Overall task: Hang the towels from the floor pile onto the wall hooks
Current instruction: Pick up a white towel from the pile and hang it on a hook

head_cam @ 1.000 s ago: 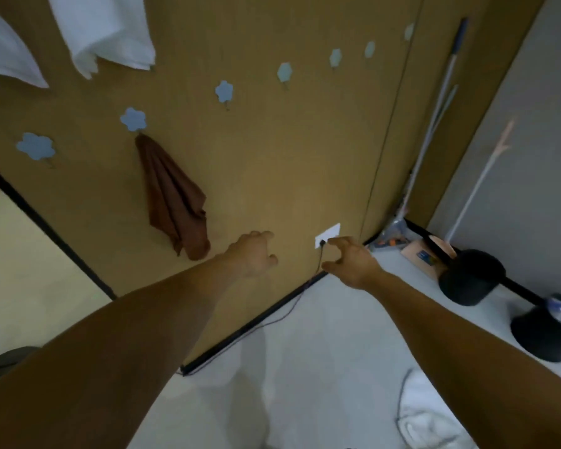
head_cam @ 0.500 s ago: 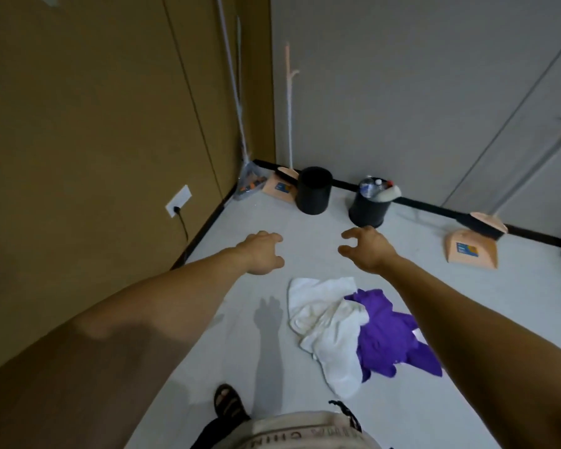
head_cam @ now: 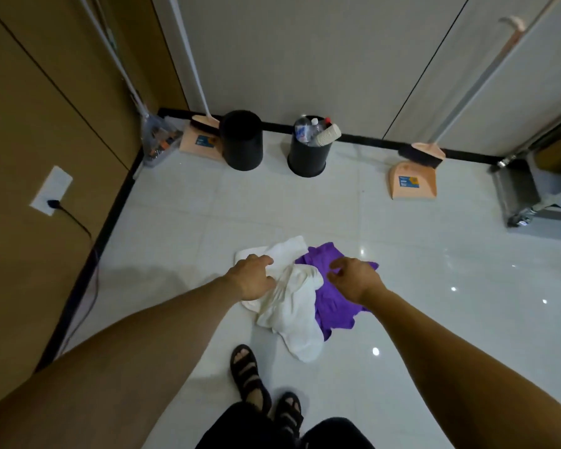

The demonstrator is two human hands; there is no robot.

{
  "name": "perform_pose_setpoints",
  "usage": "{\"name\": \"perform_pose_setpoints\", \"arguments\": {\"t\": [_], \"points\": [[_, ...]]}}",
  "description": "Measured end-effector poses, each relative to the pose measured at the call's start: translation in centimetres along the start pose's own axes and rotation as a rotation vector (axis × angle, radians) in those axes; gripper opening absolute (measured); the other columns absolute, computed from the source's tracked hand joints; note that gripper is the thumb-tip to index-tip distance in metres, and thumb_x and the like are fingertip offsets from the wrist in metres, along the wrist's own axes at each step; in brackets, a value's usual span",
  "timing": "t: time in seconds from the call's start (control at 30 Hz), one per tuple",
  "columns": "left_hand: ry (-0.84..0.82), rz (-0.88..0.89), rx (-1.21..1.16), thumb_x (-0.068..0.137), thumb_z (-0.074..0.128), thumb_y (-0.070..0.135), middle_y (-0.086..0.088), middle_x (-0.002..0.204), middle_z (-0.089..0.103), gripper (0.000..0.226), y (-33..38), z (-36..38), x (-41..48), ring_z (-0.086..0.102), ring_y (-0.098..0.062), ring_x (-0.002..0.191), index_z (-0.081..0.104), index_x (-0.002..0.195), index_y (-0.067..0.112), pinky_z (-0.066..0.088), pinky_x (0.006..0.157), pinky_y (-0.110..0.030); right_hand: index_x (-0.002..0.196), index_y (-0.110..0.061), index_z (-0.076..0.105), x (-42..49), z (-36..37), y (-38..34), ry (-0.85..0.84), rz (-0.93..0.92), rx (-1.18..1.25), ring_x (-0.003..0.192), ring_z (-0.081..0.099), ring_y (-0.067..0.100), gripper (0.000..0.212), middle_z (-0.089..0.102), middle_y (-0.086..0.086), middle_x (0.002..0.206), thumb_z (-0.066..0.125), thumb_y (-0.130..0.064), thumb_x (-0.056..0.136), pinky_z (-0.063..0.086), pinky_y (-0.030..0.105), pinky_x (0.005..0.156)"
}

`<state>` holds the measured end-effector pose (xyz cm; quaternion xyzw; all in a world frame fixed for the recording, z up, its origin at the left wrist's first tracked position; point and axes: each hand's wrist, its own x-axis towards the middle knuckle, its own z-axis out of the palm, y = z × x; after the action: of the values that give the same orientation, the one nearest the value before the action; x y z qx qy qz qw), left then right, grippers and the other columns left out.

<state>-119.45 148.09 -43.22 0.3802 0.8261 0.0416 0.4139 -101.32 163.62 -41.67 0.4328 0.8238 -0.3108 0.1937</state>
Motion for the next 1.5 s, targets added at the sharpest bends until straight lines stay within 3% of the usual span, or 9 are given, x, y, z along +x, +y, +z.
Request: {"name": "perform_pose_setpoints", "arguments": {"t": [0.33,0.6,0.77,0.93,1.03,1.13,1.27,1.4,1.5], "points": [[-0.123,-0.079,-0.060,0.090,0.050,0.038,-0.004,0.143,0.041,0.055,-6.3,15.4,18.6,0.044,-0.025,0.127,0.038,0.142,0.026,0.038,0.101,-0.034,0.132,-0.019,0.054,20.2,16.0,9.2,-0.246,0.032,-0.128,0.116,0.054,0.027,0.038,0.052,0.009,0.131,0.047,-0.033,0.097,0.046,0.039,0.097],[-0.047,-0.069,-0.182,0.093,0.049,0.033,-0.006,0.136,0.048,0.046,-9.4,27.6,30.4,0.050,-0.022,0.121,0.046,0.137,0.019,0.038,0.092,-0.028,0.128,-0.014,0.055,33.5,26.8,15.3,-0.098,0.052,-0.163,0.118,0.053,0.030,0.039,0.051,0.012,0.131,0.040,-0.035,0.100,0.045,0.037,0.091],[0.008,-0.080,-0.179,0.094,0.049,0.033,-0.007,0.132,0.049,0.043,-11.3,30.3,36.2,0.051,-0.024,0.118,0.048,0.134,0.019,0.041,0.092,-0.032,0.131,-0.014,0.053,40.7,30.3,15.0,-0.009,0.012,-0.226,0.122,0.047,0.032,0.039,0.048,0.011,0.133,0.044,-0.033,0.098,0.044,0.039,0.093],[0.034,-0.084,-0.147,0.093,0.048,0.032,-0.007,0.135,0.047,0.044,-12.8,31.1,40.1,0.050,-0.026,0.120,0.047,0.135,0.020,0.040,0.092,-0.034,0.127,-0.010,0.053,44.2,33.1,15.3,-0.054,0.042,-0.345,0.118,0.051,0.032,0.035,0.053,0.013,0.127,0.045,-0.019,0.093,0.046,0.039,0.094],[0.048,-0.086,-0.170,0.093,0.049,0.032,-0.007,0.133,0.049,0.043,-13.4,31.4,40.6,0.051,-0.026,0.117,0.047,0.134,0.019,0.039,0.090,-0.032,0.116,-0.012,0.059,44.7,34.1,15.8,-0.060,0.110,-0.254,0.109,0.058,0.033,0.029,0.061,0.011,0.117,0.049,-0.019,0.090,0.054,0.044,0.086],[0.053,-0.105,-0.197,0.092,0.050,0.032,-0.008,0.133,0.049,0.045,-14.0,31.3,39.7,0.051,-0.025,0.118,0.046,0.135,0.018,0.038,0.088,-0.030,0.114,-0.011,0.057,43.4,34.4,15.4,-0.040,0.035,-0.246,0.102,0.060,0.032,0.027,0.064,0.011,0.110,0.046,-0.027,0.095,0.047,0.033,0.076],[0.002,-0.126,-0.320,0.086,0.063,0.035,-0.009,0.139,0.046,0.066,-12.9,29.0,35.9,0.045,-0.026,0.127,0.035,0.142,0.013,0.041,0.100,-0.036,0.105,-0.009,0.050,37.9,32.0,13.0,0.021,-0.092,0.005,0.089,0.060,0.033,0.024,0.065,0.013,0.093,0.047,-0.032,0.097,0.043,0.038,0.074],[0.000,-0.037,-0.459,0.073,0.078,0.035,-0.002,0.147,0.038,0.093,-10.0,22.8,30.0,0.038,-0.021,0.133,0.025,0.147,0.019,0.035,0.106,-0.032,0.084,-0.019,0.046,30.1,26.5,7.7,-0.108,-0.092,0.542,0.068,0.052,0.010,0.018,0.053,-0.007,0.072,0.055,-0.028,0.096,0.041,0.028,0.067],[-0.100,0.054,-0.524,0.070,0.078,0.024,0.003,0.118,0.061,0.059,-7.6,17.0,25.3,0.057,-0.016,0.109,0.053,0.123,0.020,0.048,0.091,-0.028,0.077,-0.019,0.047,24.9,20.4,2.5,-0.022,-0.075,0.860,0.061,0.055,-0.003,0.022,0.055,-0.005,0.072,0.057,-0.019,0.096,0.046,0.018,0.063]]}}
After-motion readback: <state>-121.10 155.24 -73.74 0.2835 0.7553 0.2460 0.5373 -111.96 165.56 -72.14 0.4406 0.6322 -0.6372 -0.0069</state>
